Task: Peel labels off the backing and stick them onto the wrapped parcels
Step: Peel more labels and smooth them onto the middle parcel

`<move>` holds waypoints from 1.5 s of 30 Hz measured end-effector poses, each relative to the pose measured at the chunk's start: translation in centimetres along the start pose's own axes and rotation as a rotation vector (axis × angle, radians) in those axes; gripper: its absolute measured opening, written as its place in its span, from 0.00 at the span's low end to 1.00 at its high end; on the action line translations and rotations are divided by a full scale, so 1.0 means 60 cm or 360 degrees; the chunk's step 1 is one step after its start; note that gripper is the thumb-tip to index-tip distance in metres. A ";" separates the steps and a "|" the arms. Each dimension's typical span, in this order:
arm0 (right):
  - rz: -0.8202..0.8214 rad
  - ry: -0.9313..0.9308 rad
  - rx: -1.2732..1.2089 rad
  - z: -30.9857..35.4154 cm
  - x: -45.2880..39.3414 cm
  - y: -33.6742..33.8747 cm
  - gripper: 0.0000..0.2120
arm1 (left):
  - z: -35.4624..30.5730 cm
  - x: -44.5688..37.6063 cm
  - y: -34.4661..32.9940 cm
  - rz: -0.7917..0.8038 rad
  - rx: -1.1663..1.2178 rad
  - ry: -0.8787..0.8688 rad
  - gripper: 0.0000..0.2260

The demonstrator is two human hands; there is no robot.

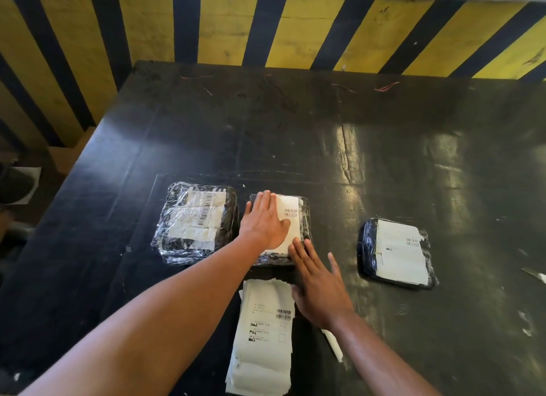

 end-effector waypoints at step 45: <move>-0.0877 -0.1452 -0.2280 -0.347 0.098 0.085 0.07 | -0.273 0.089 -0.103 0.0002 0.1820 0.0306 0.05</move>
Point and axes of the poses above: each hand's wrist, its own x-axis away from the middle knuckle, its own y-axis out of the back of the hand, z = x × y, the point moved 3 cm from there along -x, towards the middle knuckle, and after that the axes turned 3 degrees about -y, right-handed, at the moved point
